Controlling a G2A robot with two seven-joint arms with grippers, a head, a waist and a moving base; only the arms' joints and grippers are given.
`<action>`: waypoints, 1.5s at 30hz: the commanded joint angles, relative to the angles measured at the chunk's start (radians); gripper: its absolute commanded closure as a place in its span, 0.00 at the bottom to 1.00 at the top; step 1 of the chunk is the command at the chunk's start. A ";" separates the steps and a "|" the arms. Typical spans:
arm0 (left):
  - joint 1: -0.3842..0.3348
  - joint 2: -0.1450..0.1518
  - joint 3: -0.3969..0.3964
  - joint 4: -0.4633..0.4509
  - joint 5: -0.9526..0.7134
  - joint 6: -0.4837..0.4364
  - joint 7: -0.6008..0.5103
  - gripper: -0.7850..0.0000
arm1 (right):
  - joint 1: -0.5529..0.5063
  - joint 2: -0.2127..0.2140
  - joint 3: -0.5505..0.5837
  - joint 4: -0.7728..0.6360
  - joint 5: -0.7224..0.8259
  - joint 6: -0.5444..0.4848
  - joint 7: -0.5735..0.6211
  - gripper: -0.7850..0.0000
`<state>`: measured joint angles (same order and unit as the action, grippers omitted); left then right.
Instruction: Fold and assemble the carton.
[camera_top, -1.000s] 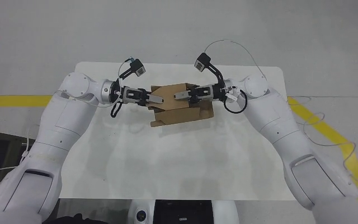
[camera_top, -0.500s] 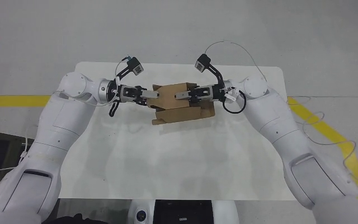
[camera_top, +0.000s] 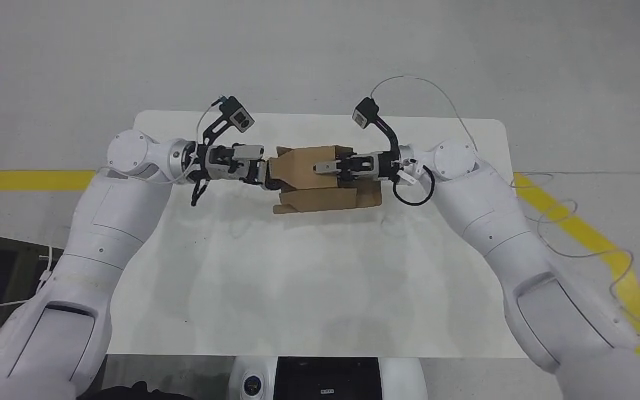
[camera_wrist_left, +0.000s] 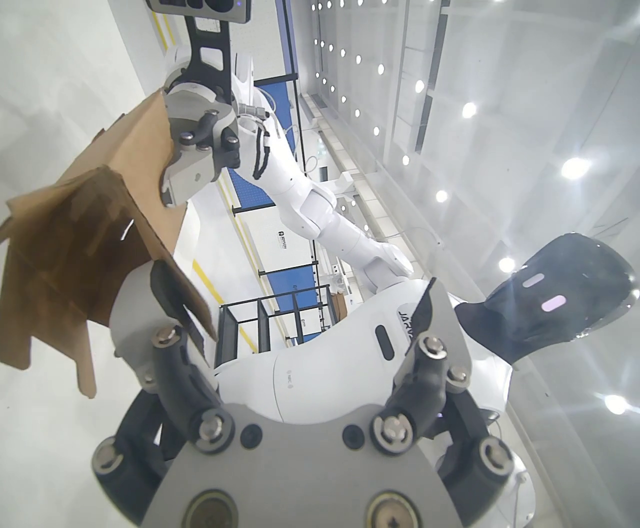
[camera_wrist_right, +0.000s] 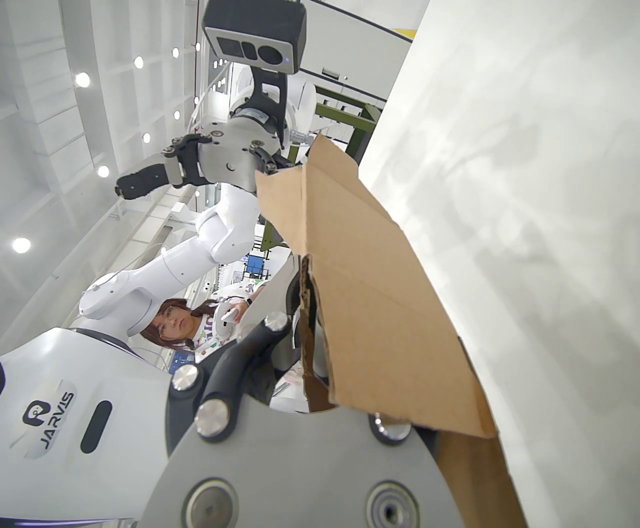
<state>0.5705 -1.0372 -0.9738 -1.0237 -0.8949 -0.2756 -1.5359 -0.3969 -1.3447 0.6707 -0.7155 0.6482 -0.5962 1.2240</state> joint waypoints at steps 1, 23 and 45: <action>-0.007 -0.001 0.003 0.000 -0.015 0.003 0.000 0.00 | 0.001 -0.004 -0.004 0.001 -0.001 -0.006 -0.006 1.00; -0.016 -0.006 0.005 -0.076 0.185 -0.094 0.085 0.00 | 0.001 -0.038 -0.015 0.005 -0.006 -0.039 -0.039 1.00; 0.009 0.005 -0.070 -0.035 0.215 -0.090 0.110 0.00 | -0.013 -0.008 0.048 -0.009 -0.031 -0.011 -0.011 1.00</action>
<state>0.5795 -1.0309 -1.0457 -1.0602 -0.6817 -0.3671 -1.4275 -0.4072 -1.3535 0.7183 -0.7168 0.6154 -0.6120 1.2081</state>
